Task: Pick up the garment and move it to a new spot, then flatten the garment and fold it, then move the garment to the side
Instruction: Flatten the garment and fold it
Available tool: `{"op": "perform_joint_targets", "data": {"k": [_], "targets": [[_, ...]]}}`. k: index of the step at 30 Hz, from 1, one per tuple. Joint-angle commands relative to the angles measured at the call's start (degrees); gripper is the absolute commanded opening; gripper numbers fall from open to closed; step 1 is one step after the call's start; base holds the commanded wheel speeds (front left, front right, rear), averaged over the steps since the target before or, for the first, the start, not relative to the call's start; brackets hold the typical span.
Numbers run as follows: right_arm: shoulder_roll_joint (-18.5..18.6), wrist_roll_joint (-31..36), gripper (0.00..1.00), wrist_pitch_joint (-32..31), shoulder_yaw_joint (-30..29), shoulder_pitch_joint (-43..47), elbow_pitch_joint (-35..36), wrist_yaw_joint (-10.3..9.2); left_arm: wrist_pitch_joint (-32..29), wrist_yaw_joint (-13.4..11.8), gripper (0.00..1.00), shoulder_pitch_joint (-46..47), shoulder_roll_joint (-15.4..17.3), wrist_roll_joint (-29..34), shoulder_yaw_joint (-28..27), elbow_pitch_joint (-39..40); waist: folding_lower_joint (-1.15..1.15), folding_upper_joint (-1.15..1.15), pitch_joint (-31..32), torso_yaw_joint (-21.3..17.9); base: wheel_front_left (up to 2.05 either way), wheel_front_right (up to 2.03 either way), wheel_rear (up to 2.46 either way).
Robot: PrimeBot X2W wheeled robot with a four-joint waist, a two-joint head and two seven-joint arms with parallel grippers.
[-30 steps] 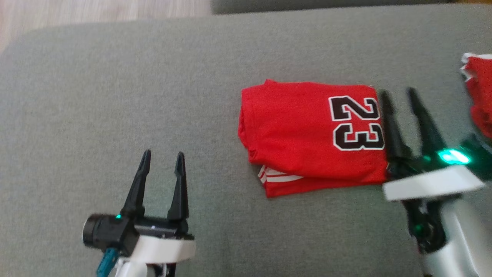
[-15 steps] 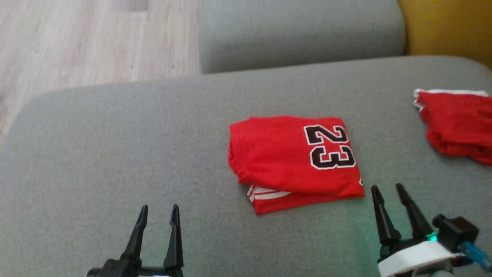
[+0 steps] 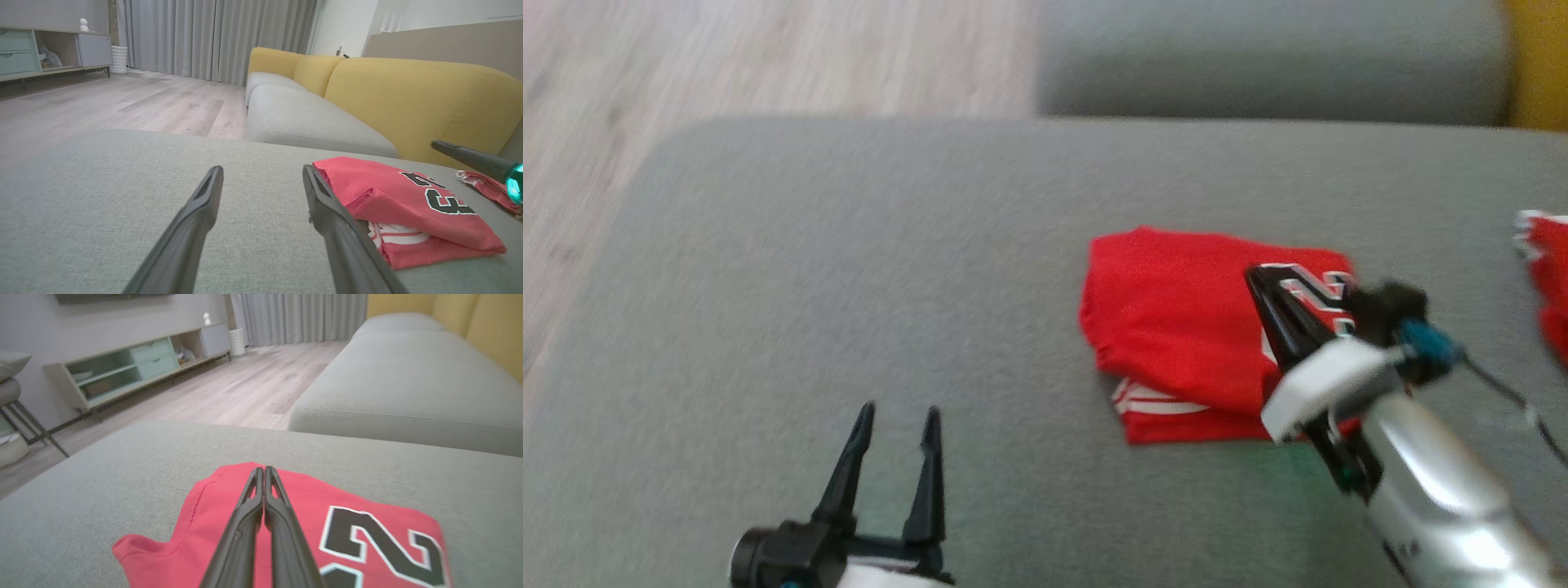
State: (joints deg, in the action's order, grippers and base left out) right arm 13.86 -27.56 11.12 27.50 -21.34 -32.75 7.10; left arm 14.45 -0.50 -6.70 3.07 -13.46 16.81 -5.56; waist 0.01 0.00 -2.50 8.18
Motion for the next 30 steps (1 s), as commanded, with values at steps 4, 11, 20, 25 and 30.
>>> {"op": "perform_joint_targets", "data": {"k": [4, 11, 20, 25, 30], "targets": [[0.7, -4.5, 0.00, -2.6, 10.1, -7.8, -5.3, 0.39, 0.5, -0.2, 1.00, 4.3, -0.2, -0.2, -0.1, 1.8, -0.01, 0.00, -5.3, 4.4, 0.00, 0.00, 0.00], [0.1, -14.4, 0.00, -5.1, 29.1, -9.0, -6.5, 0.39, 0.5, -0.6, 1.00, 6.4, -0.2, -0.7, 0.5, 1.7, -0.01, 0.00, -7.9, 5.1, 0.00, 0.00, 0.00], [5.9, -22.2, 0.58, 3.0, 38.3, -6.7, 2.3, 0.39, 0.5, -1.2, 1.00, 5.2, -0.2, 0.0, -2.6, 2.3, -0.01, 0.00, -6.5, -0.7, 0.00, 0.00, 0.00], [7.8, -13.9, 1.00, 3.8, 20.3, -2.7, 7.0, 0.39, 0.5, -1.4, 1.00, 3.9, -0.2, 0.5, -4.3, 2.7, -0.01, 0.00, -4.0, -4.9, 0.00, 0.00, 0.00], [4.5, -1.0, 1.00, 3.9, -2.9, 9.5, 15.4, 0.39, 0.5, -1.6, 1.00, 2.3, -0.2, 1.0, -6.2, 2.7, -0.01, 0.00, 0.0, -8.2, 0.00, 0.00, 0.00]]}}
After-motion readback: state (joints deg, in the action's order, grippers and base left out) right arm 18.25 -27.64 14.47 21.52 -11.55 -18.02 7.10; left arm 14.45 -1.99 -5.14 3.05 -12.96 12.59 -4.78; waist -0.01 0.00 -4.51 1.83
